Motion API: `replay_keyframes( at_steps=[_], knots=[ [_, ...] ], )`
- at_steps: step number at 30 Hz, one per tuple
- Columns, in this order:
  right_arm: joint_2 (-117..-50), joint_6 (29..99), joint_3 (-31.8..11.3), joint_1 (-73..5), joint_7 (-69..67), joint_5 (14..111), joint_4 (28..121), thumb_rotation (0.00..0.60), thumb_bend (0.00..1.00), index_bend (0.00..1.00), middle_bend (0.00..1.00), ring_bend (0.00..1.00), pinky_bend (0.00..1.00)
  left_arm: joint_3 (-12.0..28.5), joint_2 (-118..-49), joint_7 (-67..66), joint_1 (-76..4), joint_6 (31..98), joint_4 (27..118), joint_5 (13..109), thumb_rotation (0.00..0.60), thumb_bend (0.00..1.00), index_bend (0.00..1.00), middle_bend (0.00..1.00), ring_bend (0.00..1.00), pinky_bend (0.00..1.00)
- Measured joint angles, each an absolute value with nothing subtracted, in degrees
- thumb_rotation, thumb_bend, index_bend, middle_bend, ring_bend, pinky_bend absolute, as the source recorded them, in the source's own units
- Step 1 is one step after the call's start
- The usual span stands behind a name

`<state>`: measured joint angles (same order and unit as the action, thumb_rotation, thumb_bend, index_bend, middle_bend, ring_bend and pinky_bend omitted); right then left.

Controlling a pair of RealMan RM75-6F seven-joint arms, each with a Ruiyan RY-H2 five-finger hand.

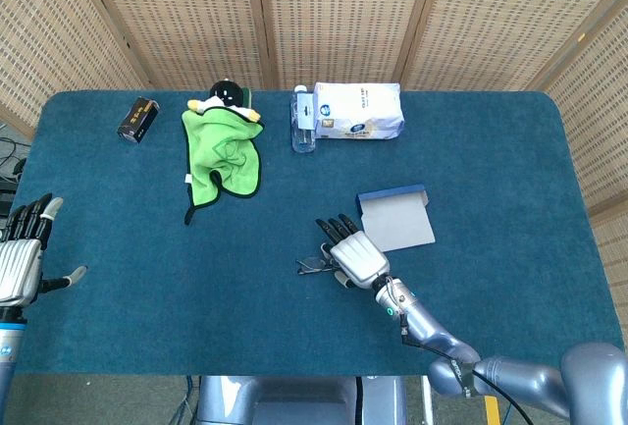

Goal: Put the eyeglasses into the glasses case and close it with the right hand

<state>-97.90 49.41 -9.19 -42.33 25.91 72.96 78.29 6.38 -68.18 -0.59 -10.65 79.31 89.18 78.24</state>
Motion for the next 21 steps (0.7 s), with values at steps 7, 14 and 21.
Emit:
replay_keyframes(
  at_steps=[7,14,21],
  knots=[
    [-100.1,49.6,-9.4,-42.9,26.5,71.1,75.9,0.600,0.41,0.42,0.00,0.00,0.00,6.5,-68.2,-0.7,-10.7,79.2,89.1,78.0,0.600,0.00,0.00,0.00,0.00,0.00],
    [-101.3,50.2,-9.2,-43.0,25.3,70.6,74.3,0.600,0.41,0.48,0.01,0.00,0.00,6.4,-68.3,-0.6,-10.8,78.9,89.0,77.9,0.600,0.00,0.00,0.00,0.00,0.00],
    [-102.5,50.0,-8.9,-43.4,24.7,70.2,72.8,0.600,0.41,0.50,0.02,0.00,0.00,6.4,-68.4,-0.8,-10.9,78.8,88.9,77.7,0.600,0.00,0.00,0.00,0.00,0.00]
  ],
)
